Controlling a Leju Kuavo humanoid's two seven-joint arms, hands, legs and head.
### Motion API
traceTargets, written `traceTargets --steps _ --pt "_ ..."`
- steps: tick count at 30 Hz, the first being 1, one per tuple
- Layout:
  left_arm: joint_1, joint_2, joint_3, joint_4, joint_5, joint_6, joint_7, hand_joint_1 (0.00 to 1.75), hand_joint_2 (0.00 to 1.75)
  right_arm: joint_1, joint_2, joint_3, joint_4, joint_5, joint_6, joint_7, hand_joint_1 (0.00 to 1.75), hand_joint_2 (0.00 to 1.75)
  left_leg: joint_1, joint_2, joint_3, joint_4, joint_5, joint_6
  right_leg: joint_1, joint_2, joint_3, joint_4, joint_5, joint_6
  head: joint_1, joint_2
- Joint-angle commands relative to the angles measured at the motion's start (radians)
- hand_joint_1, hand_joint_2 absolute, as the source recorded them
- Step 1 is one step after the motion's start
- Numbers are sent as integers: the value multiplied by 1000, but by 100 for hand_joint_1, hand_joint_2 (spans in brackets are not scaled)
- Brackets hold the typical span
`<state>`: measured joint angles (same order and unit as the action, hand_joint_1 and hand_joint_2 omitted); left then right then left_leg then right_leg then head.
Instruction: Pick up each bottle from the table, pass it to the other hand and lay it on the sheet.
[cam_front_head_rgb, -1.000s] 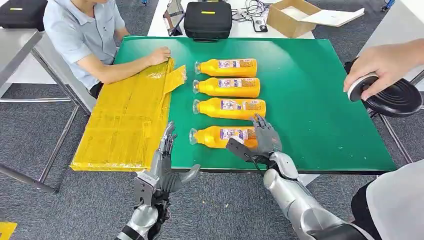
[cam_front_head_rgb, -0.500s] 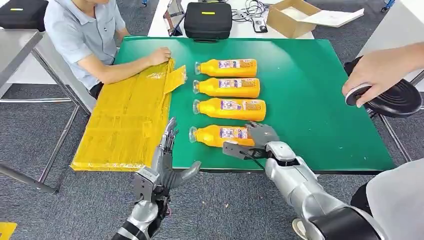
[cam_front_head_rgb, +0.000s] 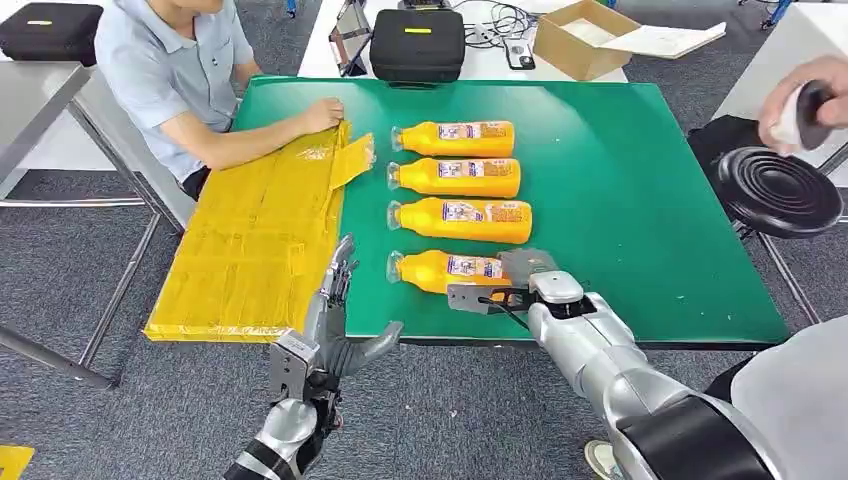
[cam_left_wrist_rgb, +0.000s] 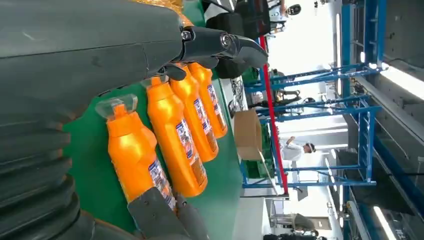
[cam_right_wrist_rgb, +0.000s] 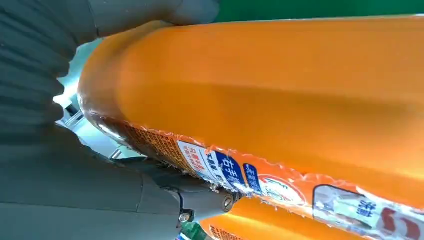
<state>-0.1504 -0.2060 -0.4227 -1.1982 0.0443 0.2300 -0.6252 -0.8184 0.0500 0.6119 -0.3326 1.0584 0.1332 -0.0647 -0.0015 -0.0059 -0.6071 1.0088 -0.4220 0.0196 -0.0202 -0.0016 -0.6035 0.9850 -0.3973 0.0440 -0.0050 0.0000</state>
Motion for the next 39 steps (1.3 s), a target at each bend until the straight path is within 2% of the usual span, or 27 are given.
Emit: traceTargets --steps 1,2,3,4,6,9,11,15,17,19,29,30,32,33,35,36,39 --pt "53 -12 98 -64 77 90 30 0 175 145 41 -324 -39 -390 -252 -404 175 175 2 -2 4 -2 0 -1 2 -3 6 -3 -1 -2 0 0" --pt "69 -20 121 -86 97 112 45 0 175 180 59 -368 -97 -448 -312 -480 175 175 2 -1 5 -2 -1 -1 3 -1 6 -4 -1 -2 0 0" --pt "84 -21 137 -106 117 124 55 0 175 205 68 -369 -129 -458 -338 -495 175 175 2 1 5 -2 -2 -1 3 1 6 -3 -1 -2 1 0" --pt "107 -31 173 -137 191 133 96 0 175 283 90 -402 -263 -529 -392 -556 175 175 2 5 3 -1 -2 -2 2 4 4 -2 0 -2 1 0" --pt "124 -27 200 -153 279 132 145 0 175 395 95 -370 -471 -573 -449 -545 175 175 2 8 3 -1 -4 -2 3 7 3 -1 0 -3 0 0" --pt "146 -10 221 -164 404 113 202 0 175 535 89 -293 -731 -641 -553 -531 175 175 3 3 3 -2 -4 -3 4 3 2 -1 -3 -4 0 0" --pt "154 -1 214 -168 408 115 197 0 175 566 82 -264 -778 -645 -598 -527 175 175 5 -2 -1 -1 -4 -3 6 -1 1 0 -4 -4 0 0" --pt "160 13 181 -165 421 81 211 0 175 570 74 -247 -765 -679 -639 -540 175 175 5 -1 -6 -1 -3 -2 5 0 -5 0 -4 -3 0 0" --pt "161 46 124 -163 412 -12 221 0 175 557 70 -230 -729 -699 -607 -538 175 175 5 -1 -5 -1 -3 -2 5 0 -4 0 -4 -4 0 0" --pt "156 83 64 -157 374 -165 193 0 175 530 69 -193 -679 -722 -510 -563 175 175 4 0 -8 -1 -2 -2 4 0 -7 0 -3 -3 0 0" --pt "159 76 73 -153 367 -174 189 0 175 519 81 -188 -656 -722 -506 -570 175 175 4 0 -8 -1 -2 -2 4 0 -7 0 -3 -3 0 0" --pt "154 81 64 -152 359 -214 186 0 175 511 69 -158 -648 -707 -468 -580 175 175 4 1 -5 -1 -4 -3 5 1 -4 0 -3 -4 0 0" --pt "139 86 49 -150 253 -242 110 0 175 480 64 -85 -602 -716 -284 -593 175 175 4 2 -4 -1 -4 -3 5 2 -3 0 -4 -4 0 0" --pt "129 82 45 -139 220 -272 89 0 175 463 70 -61 -571 -713 -229 -609 175 175 4 2 -6 -1 -3 -2 4 1 -5 0 -3 -3 0 0" --pt "108 77 36 -118 205 -358 78 0 175 439 73 16 -538 -685 -155 -633 166 175 4 2 -7 -1 -2 -2 4 2 -7 0 -2 -3 0 0" --pt "100 76 30 -110 189 -377 67 0 175 427 72 54 -513 -655 -169 -633 164 175 4 3 -5 -1 -3 -3 5 2 -5 0 -2 -4 0 0" --pt "92 71 24 -101 179 -426 58 0 175 407 86 118 -482 -652 -115 -633 175 175 4 2 -5 -1 -2 -3 4 1 -5 -1 -2 -4 0 0"
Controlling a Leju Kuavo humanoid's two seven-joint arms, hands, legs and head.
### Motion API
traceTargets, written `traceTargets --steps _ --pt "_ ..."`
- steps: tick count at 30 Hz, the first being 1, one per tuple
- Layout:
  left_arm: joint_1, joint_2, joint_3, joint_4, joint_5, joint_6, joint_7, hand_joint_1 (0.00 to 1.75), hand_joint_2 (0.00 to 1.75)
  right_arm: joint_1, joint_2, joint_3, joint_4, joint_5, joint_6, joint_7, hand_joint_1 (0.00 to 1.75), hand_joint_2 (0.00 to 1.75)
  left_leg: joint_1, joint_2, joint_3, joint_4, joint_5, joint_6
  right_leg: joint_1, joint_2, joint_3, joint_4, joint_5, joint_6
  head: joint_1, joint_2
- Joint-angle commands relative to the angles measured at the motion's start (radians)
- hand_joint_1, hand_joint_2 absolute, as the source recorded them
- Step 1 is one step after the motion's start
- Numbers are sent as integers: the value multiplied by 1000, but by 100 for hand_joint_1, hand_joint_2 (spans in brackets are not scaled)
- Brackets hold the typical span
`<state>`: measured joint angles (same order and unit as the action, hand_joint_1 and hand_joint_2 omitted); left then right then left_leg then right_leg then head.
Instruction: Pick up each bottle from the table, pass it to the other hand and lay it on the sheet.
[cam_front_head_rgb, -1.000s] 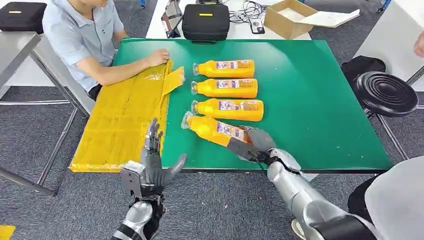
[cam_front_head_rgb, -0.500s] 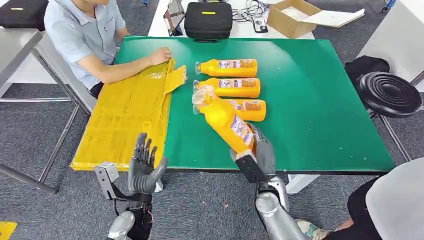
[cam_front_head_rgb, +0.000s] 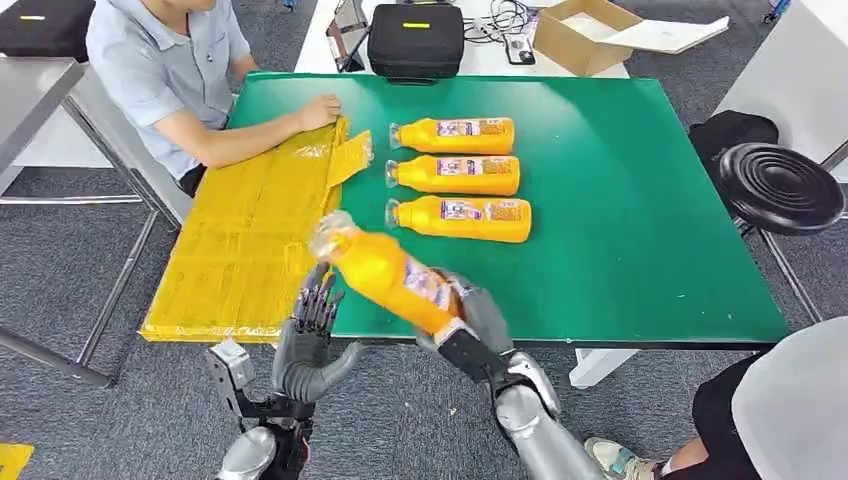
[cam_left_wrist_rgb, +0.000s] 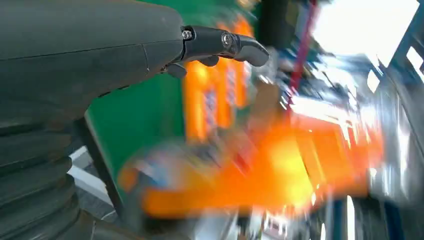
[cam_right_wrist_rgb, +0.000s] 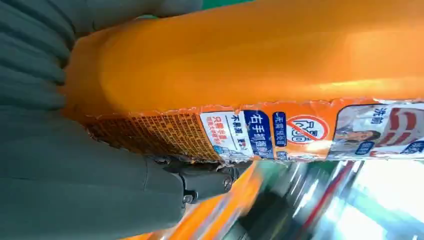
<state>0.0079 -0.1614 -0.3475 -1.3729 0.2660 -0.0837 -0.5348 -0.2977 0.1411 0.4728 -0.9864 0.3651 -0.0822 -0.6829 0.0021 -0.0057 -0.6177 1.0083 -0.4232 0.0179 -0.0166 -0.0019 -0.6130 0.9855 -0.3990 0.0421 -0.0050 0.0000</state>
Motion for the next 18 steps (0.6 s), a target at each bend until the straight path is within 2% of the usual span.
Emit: traceTargets --steps 1,4,8,12,15,18 --pt "-71 22 -47 79 -43 -112 -31 0 175 -115 -4 288 167 54 93 -15 175 175 1 2 6 0 -2 -1 1 2 6 0 -1 -2 0 0" --pt "-88 12 -41 103 -21 -131 5 0 175 -113 -9 373 127 17 109 -15 175 175 1 2 3 0 -1 -1 1 1 3 -1 0 -1 1 0" --pt "-105 5 -45 126 -16 -132 17 0 175 -135 22 420 169 38 95 -15 175 175 1 0 4 0 -1 -1 1 0 4 -1 -1 -2 0 0" --pt "-112 3 -48 136 -24 -119 29 0 175 -135 32 430 180 44 81 -15 175 175 0 1 4 -1 -1 -1 0 0 4 0 -1 -2 0 0" --pt "-111 3 -46 136 -26 -115 28 0 175 -137 25 441 172 52 73 -15 175 175 2 1 11 0 -5 -2 3 0 11 -1 -4 -4 0 0" --pt "-112 3 -45 136 -22 -110 32 0 175 -136 38 456 194 54 68 -15 175 175 1 0 7 0 -3 -1 2 0 7 0 -3 -3 0 0"
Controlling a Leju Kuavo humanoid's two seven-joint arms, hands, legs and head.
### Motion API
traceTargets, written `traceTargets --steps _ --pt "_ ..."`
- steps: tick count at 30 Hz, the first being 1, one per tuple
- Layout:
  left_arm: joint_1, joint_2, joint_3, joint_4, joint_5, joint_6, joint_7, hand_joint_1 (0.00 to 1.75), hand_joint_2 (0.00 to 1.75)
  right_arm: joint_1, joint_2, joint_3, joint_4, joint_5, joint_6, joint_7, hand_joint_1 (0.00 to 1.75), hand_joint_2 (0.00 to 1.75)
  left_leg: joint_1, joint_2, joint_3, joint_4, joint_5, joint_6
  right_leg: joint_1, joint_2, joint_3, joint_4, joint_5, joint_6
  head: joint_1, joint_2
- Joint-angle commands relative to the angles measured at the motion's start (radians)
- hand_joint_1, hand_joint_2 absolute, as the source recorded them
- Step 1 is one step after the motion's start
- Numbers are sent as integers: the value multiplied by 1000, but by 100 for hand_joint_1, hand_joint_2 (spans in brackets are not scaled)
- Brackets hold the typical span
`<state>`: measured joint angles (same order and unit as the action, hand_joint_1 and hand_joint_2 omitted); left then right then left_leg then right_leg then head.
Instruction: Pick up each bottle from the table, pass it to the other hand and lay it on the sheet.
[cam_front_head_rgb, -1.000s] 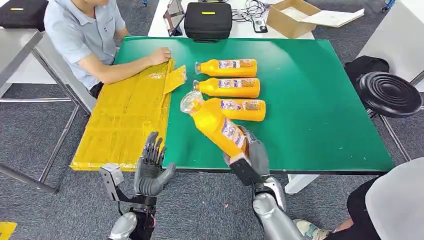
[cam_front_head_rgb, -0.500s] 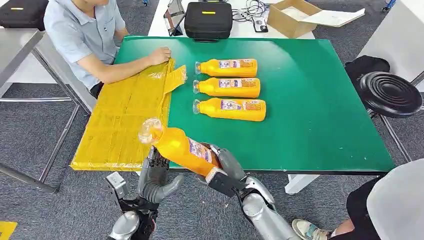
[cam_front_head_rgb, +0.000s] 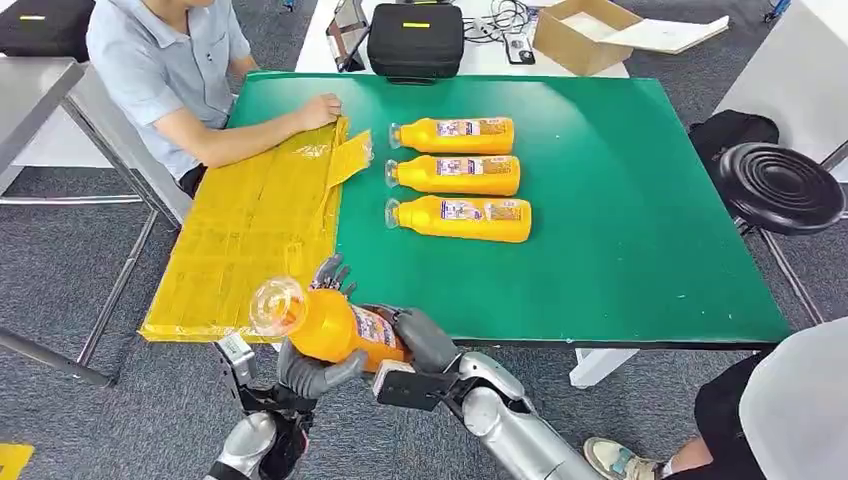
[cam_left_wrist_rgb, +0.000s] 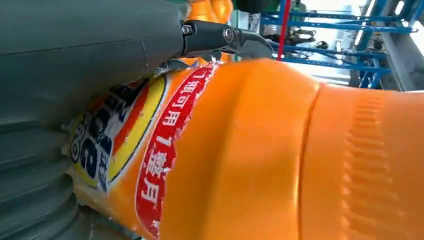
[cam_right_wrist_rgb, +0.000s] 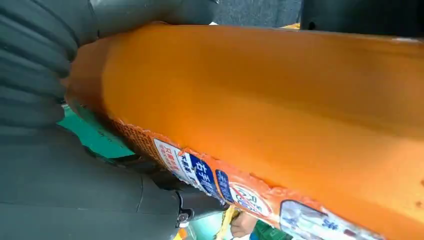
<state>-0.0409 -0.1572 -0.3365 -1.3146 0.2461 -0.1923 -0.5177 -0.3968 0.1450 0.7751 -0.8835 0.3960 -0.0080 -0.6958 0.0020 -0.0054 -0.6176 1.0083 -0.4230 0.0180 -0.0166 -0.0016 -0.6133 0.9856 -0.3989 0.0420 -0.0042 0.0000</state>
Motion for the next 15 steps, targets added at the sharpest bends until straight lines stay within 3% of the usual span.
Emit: traceTargets --steps 1,5,6,9,10,11,12,15 --pt "-61 0 -57 72 -1 -2 14 0 175 -32 40 148 103 14 -2 -2 175 175 2 1 8 0 -4 -2 2 0 8 0 -3 -3 0 0" --pt "-65 12 -73 83 -41 29 23 0 175 -36 51 151 118 19 -27 -2 175 175 1 0 6 0 -2 -1 2 0 6 -1 -2 -3 0 0" --pt "-68 12 -73 94 -44 37 33 175 175 -36 53 149 119 23 -28 -2 175 175 1 0 3 -1 -1 -1 1 -1 3 -1 -1 -2 0 0" --pt "-70 8 -74 105 -43 45 36 175 175 -27 54 141 108 26 -20 -2 171 175 2 0 8 -1 -3 -2 2 -1 8 -1 -3 -3 0 0" --pt "-69 9 -73 104 -41 44 38 175 175 -21 53 137 107 25 -19 -2 155 175 2 -1 9 0 -4 -2 2 -1 9 -1 -4 -3 0 0" --pt "-67 8 -70 104 -29 39 45 175 175 -14 55 127 107 20 -20 -2 47 175 1 -1 5 -1 -2 -1 1 -1 5 -1 -2 -2 0 0" --pt "-67 10 -69 104 -17 33 51 175 175 -7 49 131 85 31 -44 -2 0 175 1 -1 3 -1 -1 -1 1 -1 4 -1 -1 -1 0 0" --pt "-67 10 -69 104 -17 33 51 175 175 -7 49 131 85 31 -44 -2 0 175 1 -1 2 -1 -1 -1 1 -1 2 -1 -1 -1 0 0"
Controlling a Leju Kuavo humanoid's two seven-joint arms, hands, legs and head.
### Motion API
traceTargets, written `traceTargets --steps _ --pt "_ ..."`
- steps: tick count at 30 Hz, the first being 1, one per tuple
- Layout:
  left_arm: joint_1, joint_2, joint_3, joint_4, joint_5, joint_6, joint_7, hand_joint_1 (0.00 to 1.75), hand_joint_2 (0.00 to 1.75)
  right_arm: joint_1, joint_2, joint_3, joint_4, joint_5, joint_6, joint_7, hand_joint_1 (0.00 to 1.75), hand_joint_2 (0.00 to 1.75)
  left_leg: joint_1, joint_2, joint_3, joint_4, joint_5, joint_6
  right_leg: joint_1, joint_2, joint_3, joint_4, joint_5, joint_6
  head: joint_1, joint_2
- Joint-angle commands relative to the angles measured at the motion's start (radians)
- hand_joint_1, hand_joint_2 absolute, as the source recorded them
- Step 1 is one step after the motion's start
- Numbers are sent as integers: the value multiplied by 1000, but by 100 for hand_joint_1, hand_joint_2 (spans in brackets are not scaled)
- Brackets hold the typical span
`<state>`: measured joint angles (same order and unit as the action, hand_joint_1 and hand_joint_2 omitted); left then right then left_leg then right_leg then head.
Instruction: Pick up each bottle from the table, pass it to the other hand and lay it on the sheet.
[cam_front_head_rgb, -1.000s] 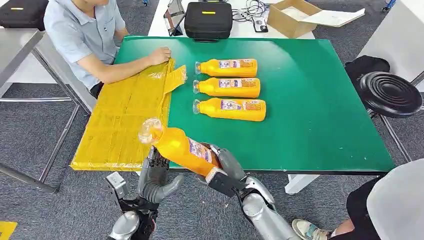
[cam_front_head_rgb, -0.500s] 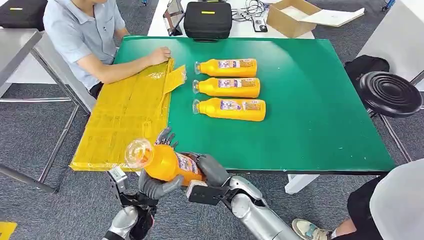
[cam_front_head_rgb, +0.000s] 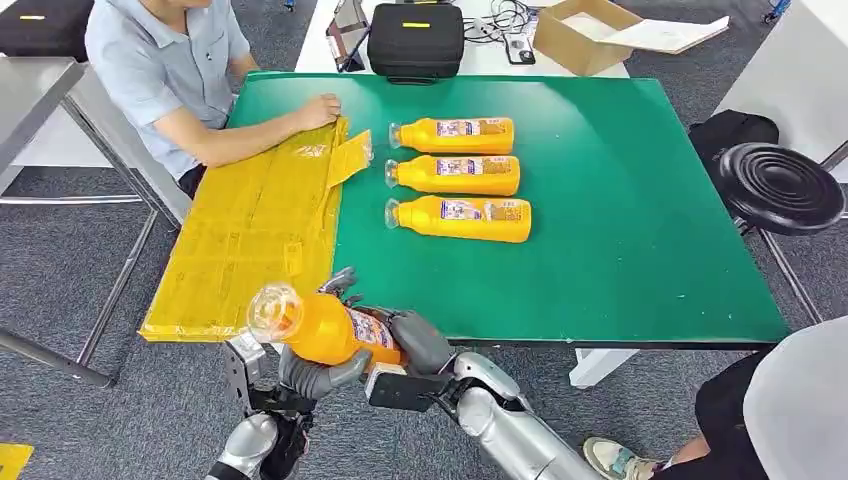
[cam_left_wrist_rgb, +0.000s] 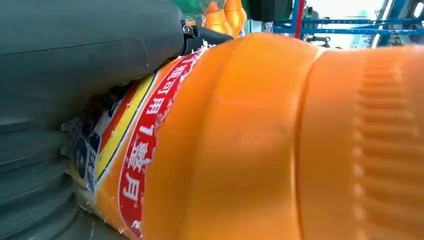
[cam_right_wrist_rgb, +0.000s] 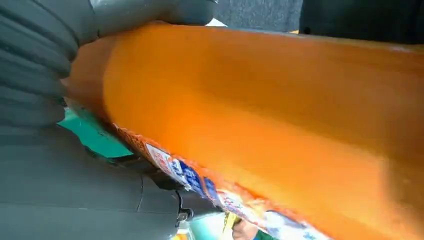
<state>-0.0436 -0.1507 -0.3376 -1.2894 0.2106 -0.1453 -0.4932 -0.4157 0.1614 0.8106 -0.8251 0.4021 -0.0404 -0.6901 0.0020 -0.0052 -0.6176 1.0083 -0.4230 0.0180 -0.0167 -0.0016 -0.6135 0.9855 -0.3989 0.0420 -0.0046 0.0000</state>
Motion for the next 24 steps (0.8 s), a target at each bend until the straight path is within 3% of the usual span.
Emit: traceTargets --steps 1,4,5,12,13,14,17,24 --pt "-65 6 -61 80 37 -21 37 175 175 16 23 116 0 58 -50 -8 0 175 1 -1 5 0 -2 -1 1 -1 5 0 -2 -2 0 0" --pt "-80 4 -45 102 90 -43 74 175 175 33 -7 150 -84 3 -86 -8 0 175 1 -1 5 0 -2 -1 1 -1 5 0 -2 -2 0 0" --pt "-83 3 -40 107 101 -46 81 175 175 34 -5 148 -78 8 -102 -8 0 0 1 -1 3 0 -1 -1 1 -1 4 0 -2 -2 0 0" --pt "-125 -3 22 165 254 -95 161 175 175 30 -7 171 -90 -22 -158 -8 0 0 1 -1 4 0 -1 -1 1 -1 4 0 -2 -2 0 0" --pt "-144 9 33 184 252 -52 166 175 175 7 0 200 -36 110 -276 -6 0 0 1 0 2 0 -1 -1 1 -1 1 0 -1 -1 -1 0" --pt "-166 21 39 210 218 13 183 175 175 4 5 204 -26 143 -308 -3 0 0 1 -1 4 -1 -1 -1 1 -2 5 -1 -2 -2 0 0" --pt "-226 37 102 293 214 77 171 175 175 21 7 199 -67 146 -311 -8 0 0 1 1 5 -1 -1 -2 1 1 5 0 -1 -3 0 0" --pt "-234 38 109 308 213 76 170 175 175 26 5 202 -78 146 -305 -8 0 0 1 -1 5 -1 -1 -2 1 -2 5 0 -2 -2 0 0"
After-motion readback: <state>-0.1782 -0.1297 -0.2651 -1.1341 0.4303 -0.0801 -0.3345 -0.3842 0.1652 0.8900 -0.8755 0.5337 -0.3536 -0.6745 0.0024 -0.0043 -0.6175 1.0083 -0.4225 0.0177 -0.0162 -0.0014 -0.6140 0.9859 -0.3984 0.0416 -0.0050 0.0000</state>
